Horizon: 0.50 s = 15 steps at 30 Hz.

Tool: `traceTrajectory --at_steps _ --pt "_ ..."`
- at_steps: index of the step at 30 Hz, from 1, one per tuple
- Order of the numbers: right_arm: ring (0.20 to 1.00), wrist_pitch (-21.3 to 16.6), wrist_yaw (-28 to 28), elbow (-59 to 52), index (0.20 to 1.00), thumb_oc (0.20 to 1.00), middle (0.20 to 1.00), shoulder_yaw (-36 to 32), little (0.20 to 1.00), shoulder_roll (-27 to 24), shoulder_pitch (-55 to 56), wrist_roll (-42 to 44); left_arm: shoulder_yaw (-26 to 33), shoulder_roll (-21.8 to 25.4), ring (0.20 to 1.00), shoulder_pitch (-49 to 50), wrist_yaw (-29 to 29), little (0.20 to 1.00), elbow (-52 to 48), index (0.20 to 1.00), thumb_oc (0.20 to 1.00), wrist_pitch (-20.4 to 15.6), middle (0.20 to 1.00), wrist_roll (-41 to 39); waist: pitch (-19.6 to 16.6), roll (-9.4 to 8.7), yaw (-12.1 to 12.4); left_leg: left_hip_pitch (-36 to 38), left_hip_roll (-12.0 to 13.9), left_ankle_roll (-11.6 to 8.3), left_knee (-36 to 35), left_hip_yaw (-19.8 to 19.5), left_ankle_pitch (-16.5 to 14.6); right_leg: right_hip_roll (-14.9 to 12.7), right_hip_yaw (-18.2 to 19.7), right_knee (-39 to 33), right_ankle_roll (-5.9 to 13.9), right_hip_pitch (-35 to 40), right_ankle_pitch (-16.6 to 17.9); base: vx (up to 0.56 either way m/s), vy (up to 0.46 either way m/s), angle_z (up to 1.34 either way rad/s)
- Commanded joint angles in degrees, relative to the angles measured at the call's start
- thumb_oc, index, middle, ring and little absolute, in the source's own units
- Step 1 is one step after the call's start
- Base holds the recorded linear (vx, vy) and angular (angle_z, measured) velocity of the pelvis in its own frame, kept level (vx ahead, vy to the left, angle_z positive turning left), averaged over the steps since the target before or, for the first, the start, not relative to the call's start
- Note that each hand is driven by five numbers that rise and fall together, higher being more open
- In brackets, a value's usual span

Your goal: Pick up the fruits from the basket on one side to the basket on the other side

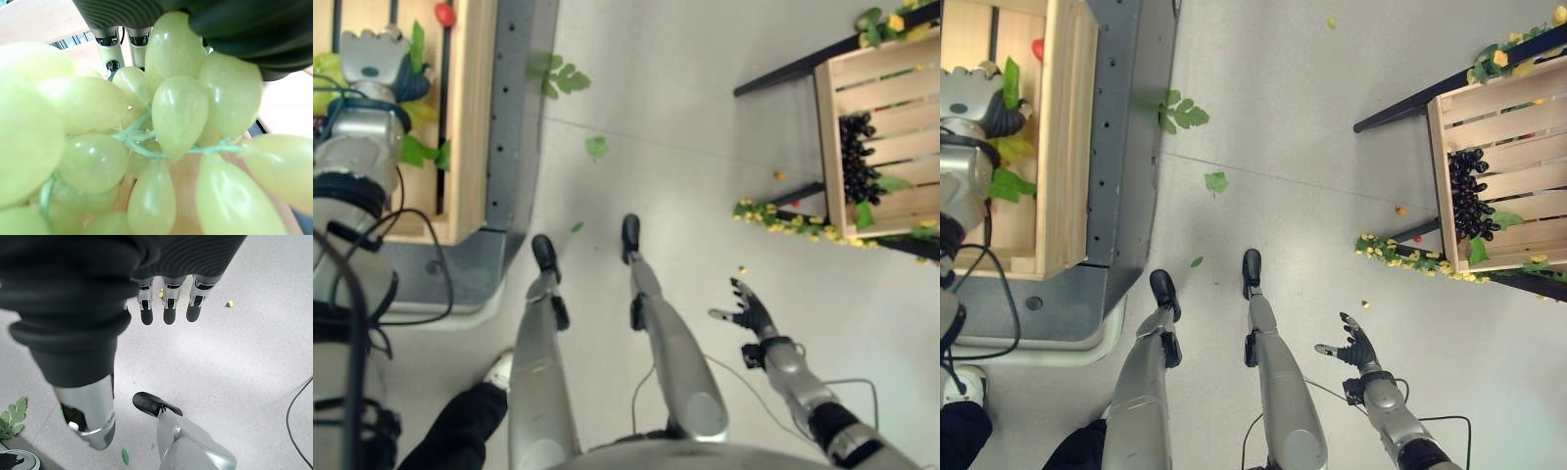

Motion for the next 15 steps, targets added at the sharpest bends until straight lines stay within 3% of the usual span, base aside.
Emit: traceTrajectory --at_steps 1,15 --pt "1.000 -1.18 -0.09 -0.59 1.000 1.000 1.000 -2.08 1.000 -3.77 2.38 1.46 0.86 -0.11 0.200 6.10 -3.33 0.200 6.36 0.200 0.200 0.62 0.200 -3.07 1.96 2.48 0.08 10.32 -3.88 -0.57 -20.83 -1.88 8.09 -0.90 -3.05 3.55 6.34 3.87 -4.69 0.00 0.000 0.00" --pt "1.000 -0.96 -0.72 1.18 1.000 1.000 1.000 -2.90 1.000 -3.28 2.97 1.61 7.05 -3.68 0.200 7.15 -1.56 0.200 -0.61 0.200 0.200 -2.49 0.200 -13.15 1.96 3.13 0.42 11.28 -4.20 -0.66 -21.28 -1.78 8.38 -0.84 -2.95 3.40 6.16 4.65 -4.84 0.00 0.000 0.00"
